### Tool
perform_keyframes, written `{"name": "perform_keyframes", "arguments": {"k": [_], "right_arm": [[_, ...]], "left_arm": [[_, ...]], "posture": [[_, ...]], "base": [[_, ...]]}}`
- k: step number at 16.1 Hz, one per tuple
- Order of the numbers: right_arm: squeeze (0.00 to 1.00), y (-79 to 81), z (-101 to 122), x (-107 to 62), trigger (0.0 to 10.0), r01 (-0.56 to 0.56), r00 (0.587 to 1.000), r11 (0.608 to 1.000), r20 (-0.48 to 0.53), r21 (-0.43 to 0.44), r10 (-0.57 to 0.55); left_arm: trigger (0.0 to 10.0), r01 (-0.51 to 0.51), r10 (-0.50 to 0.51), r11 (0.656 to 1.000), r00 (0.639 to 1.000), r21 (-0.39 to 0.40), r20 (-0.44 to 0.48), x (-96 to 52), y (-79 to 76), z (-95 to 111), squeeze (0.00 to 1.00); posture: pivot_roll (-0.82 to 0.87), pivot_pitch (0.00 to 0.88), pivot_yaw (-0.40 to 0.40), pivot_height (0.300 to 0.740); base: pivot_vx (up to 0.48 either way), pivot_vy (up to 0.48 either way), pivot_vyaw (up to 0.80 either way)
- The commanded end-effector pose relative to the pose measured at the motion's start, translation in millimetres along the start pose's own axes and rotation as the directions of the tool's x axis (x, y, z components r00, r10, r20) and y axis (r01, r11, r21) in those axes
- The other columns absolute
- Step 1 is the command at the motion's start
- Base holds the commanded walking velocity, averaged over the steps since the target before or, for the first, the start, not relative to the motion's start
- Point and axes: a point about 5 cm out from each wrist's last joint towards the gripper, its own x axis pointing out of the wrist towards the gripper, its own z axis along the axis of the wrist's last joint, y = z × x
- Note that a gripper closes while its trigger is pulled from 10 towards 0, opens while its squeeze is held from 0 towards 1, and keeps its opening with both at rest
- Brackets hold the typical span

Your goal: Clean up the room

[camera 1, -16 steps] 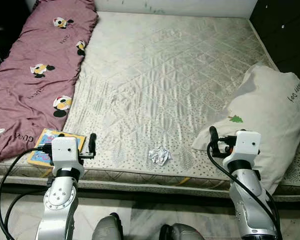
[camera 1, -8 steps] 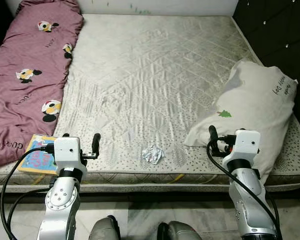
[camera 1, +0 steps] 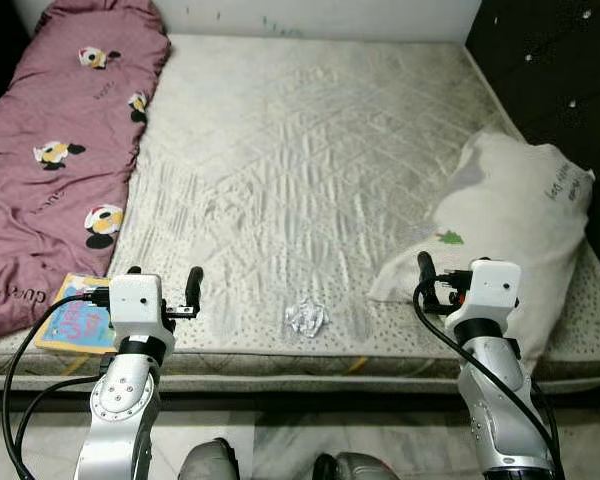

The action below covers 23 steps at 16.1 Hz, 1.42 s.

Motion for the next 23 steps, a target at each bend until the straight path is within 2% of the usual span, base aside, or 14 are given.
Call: {"name": "perform_keyframes", "arguments": {"k": [1,8,13,17,19,23], "right_arm": [[0.00,-0.8,-0.9,0.9,10.0,0.002,1.000,1.000,-0.008,0.005,-0.002],[0.00,-1.1,-0.6,2.0,10.0,0.004,1.000,1.000,-0.008,0.004,-0.004],[0.00,-4.9,1.1,4.9,10.0,0.010,1.000,1.000,-0.002,-0.011,-0.010],[0.00,-4.6,2.3,3.9,10.0,0.010,1.000,1.000,0.002,-0.015,-0.010],[0.00,-0.3,3.7,3.1,10.0,-0.014,1.000,1.000,0.012,0.002,0.014],[0.00,8.1,-1.6,-1.1,10.0,-0.049,0.999,0.998,-0.004,0.031,0.049]], "left_arm": [[10.0,0.005,-0.005,1.000,1.000,0.000,-0.003,-0.6,0.6,-1.1,0.00],[10.0,0.009,-0.009,1.000,1.000,0.006,-0.003,0.9,-0.8,-0.6,0.00],[10.0,-0.030,0.030,0.999,0.999,0.012,0.023,5.6,4.3,8.0,0.00],[10.0,-0.052,0.052,0.998,0.999,0.020,-0.014,-4.2,7.1,-2.2,0.00],[10.0,-0.077,0.078,0.996,0.996,0.037,-0.032,-8.2,14.0,-4.4,0.00],[10.0,-0.078,0.079,0.996,0.997,0.041,-0.022,-10.5,18.3,-2.0,0.00]], "posture": [[0.01,0.138,-0.043,0.740],[0.01,0.141,-0.040,0.740],[0.02,0.165,-0.046,0.740],[0.00,0.158,-0.051,0.740],[0.01,0.150,-0.039,0.740],[0.03,0.148,-0.037,0.726]], "base": [[0.345,0.000,0.00],[0.341,0.000,0.00],[0.000,0.000,0.00],[0.000,0.000,0.00],[0.000,0.000,0.00],[0.000,0.000,0.00]]}}
